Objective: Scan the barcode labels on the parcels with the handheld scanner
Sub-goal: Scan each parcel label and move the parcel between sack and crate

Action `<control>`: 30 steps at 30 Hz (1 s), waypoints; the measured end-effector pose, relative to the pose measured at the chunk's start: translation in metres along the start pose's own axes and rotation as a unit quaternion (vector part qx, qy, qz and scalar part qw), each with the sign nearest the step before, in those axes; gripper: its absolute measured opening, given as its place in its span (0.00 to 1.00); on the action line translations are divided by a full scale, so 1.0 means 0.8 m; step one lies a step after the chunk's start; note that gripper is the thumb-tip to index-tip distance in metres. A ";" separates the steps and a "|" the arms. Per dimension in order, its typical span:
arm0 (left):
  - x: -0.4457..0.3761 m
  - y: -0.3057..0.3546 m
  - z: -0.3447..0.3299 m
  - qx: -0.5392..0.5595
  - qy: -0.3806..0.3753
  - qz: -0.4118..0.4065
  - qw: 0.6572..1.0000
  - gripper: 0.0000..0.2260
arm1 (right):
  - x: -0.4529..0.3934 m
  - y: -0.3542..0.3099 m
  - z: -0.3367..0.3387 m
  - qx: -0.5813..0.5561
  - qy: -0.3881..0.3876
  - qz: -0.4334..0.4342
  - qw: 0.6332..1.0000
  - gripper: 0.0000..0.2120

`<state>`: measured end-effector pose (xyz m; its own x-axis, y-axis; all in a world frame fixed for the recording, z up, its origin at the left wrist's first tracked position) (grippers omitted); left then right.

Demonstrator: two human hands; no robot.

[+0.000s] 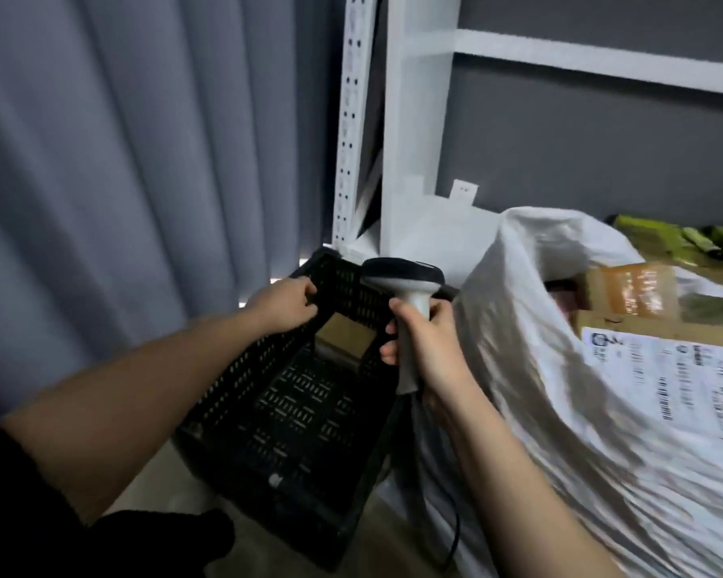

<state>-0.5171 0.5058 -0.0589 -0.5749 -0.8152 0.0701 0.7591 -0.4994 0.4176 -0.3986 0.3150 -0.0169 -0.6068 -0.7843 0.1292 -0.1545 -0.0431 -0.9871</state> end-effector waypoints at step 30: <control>-0.243 -0.122 -0.409 -0.314 -0.161 -0.146 0.924 0.51 | -0.264 0.200 0.004 -0.026 0.091 -0.063 0.994 0.14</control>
<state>-0.3789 0.6170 -0.4099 -0.7670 -0.5401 0.3464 0.5269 -0.8383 -0.1402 -0.2930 0.4717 -0.2025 -0.7105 -0.6498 0.2702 -0.2747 -0.0974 -0.9566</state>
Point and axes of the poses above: each hand's wrist, its own x-axis away from the middle knuckle, its own z-axis out of the back of the hand, y = z × x, the point moved 10 cm from there along -x, towards the middle knuckle
